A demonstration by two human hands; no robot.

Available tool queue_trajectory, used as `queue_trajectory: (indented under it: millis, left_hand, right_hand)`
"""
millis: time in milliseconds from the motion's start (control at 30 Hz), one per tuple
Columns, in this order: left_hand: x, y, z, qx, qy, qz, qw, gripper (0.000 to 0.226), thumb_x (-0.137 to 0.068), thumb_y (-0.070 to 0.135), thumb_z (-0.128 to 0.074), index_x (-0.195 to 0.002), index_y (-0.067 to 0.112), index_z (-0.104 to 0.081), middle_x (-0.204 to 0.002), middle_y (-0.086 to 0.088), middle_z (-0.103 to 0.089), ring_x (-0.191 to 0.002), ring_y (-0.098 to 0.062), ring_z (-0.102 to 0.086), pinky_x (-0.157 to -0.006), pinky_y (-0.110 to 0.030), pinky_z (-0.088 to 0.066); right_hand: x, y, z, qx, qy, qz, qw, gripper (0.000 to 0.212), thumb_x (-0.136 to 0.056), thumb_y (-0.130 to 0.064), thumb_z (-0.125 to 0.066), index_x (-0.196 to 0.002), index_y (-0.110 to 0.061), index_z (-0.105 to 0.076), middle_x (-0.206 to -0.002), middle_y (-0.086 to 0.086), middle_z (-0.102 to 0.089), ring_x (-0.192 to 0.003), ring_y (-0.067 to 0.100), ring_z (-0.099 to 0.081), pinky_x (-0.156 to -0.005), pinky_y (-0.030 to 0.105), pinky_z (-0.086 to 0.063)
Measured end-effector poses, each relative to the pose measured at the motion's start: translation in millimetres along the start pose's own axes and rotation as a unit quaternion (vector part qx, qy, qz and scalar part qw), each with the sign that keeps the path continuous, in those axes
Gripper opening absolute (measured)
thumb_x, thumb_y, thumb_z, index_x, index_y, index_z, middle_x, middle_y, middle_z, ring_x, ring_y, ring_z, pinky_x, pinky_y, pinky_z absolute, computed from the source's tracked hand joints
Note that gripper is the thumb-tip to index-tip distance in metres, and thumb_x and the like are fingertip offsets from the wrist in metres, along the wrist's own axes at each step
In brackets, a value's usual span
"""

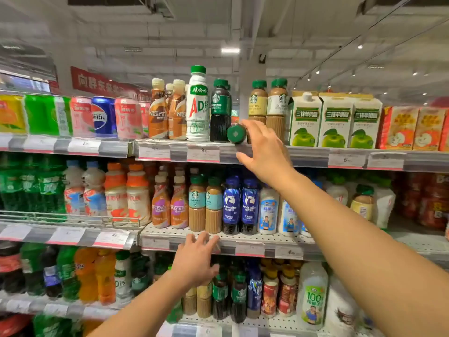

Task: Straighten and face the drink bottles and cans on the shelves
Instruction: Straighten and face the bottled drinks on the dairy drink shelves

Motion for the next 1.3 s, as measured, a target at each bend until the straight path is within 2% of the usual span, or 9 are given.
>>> queue_trajectory:
  millis: [167, 300, 433, 533, 600, 767, 900, 1000, 1300]
  left_hand:
    - [-10, -10, 6, -0.026, -0.052, -0.049, 0.997, 0.078, -0.091, 0.057, -0.055, -0.156, 0.038, -0.017, -0.159, -0.002, -0.029, -0.142, -0.035, -0.027, -0.108, -0.05, -0.044]
    - [-18, -9, 31, -0.011, -0.043, -0.07, 0.997, 0.062, -0.091, 0.057, -0.051, -0.148, 0.034, -0.04, -0.141, 0.0, -0.052, -0.126, -0.025, -0.05, -0.102, -0.046, -0.049]
    - [-23, -2, 107, 0.013, 0.119, -0.14, 0.983, 0.047, -0.093, 0.051, -0.051, -0.134, 0.03, -0.056, -0.136, 0.007, -0.057, -0.125, -0.017, -0.049, -0.102, -0.039, -0.048]
    - [-22, -6, 173, 0.037, 0.288, -0.173, 0.941, 0.045, -0.092, 0.044, -0.05, -0.134, 0.029, -0.056, -0.143, 0.007, -0.053, -0.134, -0.018, -0.042, -0.109, -0.041, -0.042]
    - [-29, -13, 201, 0.034, 0.357, -0.173, 0.917, 0.051, -0.089, 0.044, -0.05, -0.137, 0.027, -0.052, -0.148, 0.001, -0.049, -0.138, -0.025, -0.039, -0.11, -0.047, -0.04]
    - [-60, -30, 214, -0.024, 0.335, -0.115, 0.935, 0.067, -0.087, 0.05, -0.053, -0.149, 0.031, -0.034, -0.156, -0.004, -0.039, -0.147, -0.031, -0.029, -0.121, -0.053, -0.023]
    - [-64, -31, 208, -0.039, 0.355, -0.108, 0.928, 0.068, -0.087, 0.052, -0.051, -0.15, 0.031, -0.035, -0.15, -0.004, -0.046, -0.14, -0.029, -0.036, -0.121, -0.052, -0.022]
    - [-65, -31, 205, -0.037, 0.37, -0.106, 0.922, 0.068, -0.087, 0.053, -0.049, -0.149, 0.03, -0.036, -0.149, -0.004, -0.046, -0.139, -0.029, -0.035, -0.121, -0.052, -0.021]
    - [-69, -40, 199, -0.031, 0.382, -0.131, 0.914, 0.075, -0.087, 0.055, -0.052, -0.155, 0.035, -0.028, -0.153, 0.0, -0.039, -0.144, -0.027, -0.03, -0.123, -0.052, -0.019]
  right_hand:
    - [-27, -7, -21, 0.031, -0.032, -0.038, 0.998, 0.08, -0.086, -0.039, -0.077, -0.152, -0.024, -0.035, -0.149, 0.0, -0.045, -0.133, 0.026, -0.042, -0.108, 0.045, -0.044]
    - [-38, -5, -30, 0.064, -0.029, -0.058, 0.996, 0.064, -0.088, -0.035, -0.075, -0.143, -0.026, -0.043, -0.141, 0.001, -0.047, -0.128, 0.027, -0.045, -0.101, 0.044, -0.048]
    - [-40, -2, -35, 0.068, -0.023, -0.063, 0.995, 0.054, -0.09, -0.03, -0.073, -0.136, -0.028, -0.045, -0.139, 0.0, -0.05, -0.121, 0.028, -0.051, -0.095, 0.044, -0.051]
    - [-38, -1, -34, 0.057, -0.012, -0.055, 0.997, 0.051, -0.09, -0.028, -0.074, -0.134, -0.028, -0.048, -0.137, -0.001, -0.055, -0.116, 0.029, -0.054, -0.094, 0.046, -0.051]
    - [-39, -1, -31, 0.058, -0.005, -0.049, 0.997, 0.048, -0.09, -0.027, -0.074, -0.132, -0.028, -0.051, -0.136, -0.003, -0.058, -0.113, 0.03, -0.056, -0.092, 0.045, -0.051]
    - [-42, -2, -20, 0.039, 0.009, -0.046, 0.998, 0.047, -0.09, -0.03, -0.075, -0.131, -0.029, -0.054, -0.127, -0.002, -0.067, -0.11, 0.03, -0.063, -0.09, 0.041, -0.05]
    - [-55, 4, 7, -0.001, 0.049, -0.098, 0.994, 0.046, -0.091, -0.041, -0.073, -0.125, -0.023, -0.048, -0.108, 0.01, -0.071, -0.096, 0.035, -0.065, -0.076, 0.038, -0.048]
    - [-76, 10, 29, -0.002, 0.064, -0.12, 0.991, 0.046, -0.09, -0.052, -0.068, -0.121, -0.026, -0.045, -0.11, 0.008, -0.068, -0.098, 0.033, -0.062, -0.08, 0.039, -0.05]
    - [-142, 12, 43, 0.06, -0.042, -0.12, 0.99, 0.045, -0.09, -0.05, -0.068, -0.123, -0.022, -0.061, -0.119, 0.006, -0.067, -0.107, 0.028, -0.061, -0.093, 0.047, -0.053]
Point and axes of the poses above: each hand's wrist, its own x-axis away from the middle knuckle, its own z-axis out of the back of the hand, y = z × x, the point moved 7 cm from there along -x, towards the middle knuckle
